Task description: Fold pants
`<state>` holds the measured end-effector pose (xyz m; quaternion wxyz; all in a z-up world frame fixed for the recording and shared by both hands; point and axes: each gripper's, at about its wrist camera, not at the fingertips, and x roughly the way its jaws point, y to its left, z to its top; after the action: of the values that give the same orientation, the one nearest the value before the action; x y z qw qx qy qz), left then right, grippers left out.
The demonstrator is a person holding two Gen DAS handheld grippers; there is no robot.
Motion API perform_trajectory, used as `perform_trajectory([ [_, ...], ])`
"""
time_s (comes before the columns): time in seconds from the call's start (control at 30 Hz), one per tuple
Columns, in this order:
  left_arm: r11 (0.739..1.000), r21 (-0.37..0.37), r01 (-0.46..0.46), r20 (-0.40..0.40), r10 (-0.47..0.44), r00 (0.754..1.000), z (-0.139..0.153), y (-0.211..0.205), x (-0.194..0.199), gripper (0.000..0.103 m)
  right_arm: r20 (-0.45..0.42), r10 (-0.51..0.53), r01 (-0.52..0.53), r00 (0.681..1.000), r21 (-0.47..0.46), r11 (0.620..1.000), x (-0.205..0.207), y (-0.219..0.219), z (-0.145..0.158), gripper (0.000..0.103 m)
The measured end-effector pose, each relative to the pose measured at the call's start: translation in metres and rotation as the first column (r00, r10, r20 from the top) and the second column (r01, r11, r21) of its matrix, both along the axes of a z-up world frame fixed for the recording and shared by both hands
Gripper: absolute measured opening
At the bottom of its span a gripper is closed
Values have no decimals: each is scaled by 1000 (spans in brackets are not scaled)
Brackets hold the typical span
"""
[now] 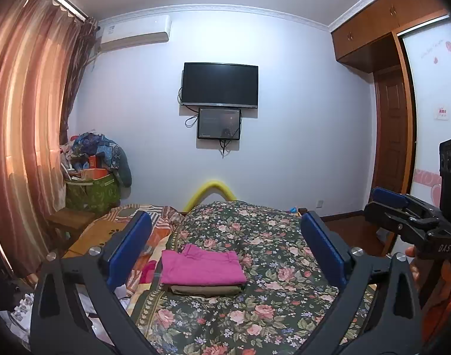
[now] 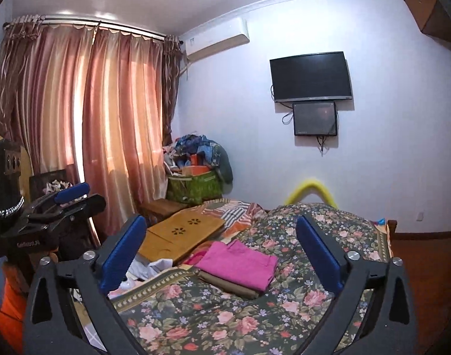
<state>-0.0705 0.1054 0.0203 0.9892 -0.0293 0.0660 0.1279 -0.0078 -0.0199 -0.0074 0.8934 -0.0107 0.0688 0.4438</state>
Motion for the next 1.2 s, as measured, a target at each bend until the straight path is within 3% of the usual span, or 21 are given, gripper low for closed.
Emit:
perform_trajectory([
  [0.73,1000,19,9,-8,-9,1000,-8,-8,-3,103,9,-34,34,999,20,999,-20,-6,-4,102],
  [1.2,1000,-6,16,-16,-16,1000,-12,-1,0,103,-1,-54,54,999,6,999,-20,-6,-5,103],
])
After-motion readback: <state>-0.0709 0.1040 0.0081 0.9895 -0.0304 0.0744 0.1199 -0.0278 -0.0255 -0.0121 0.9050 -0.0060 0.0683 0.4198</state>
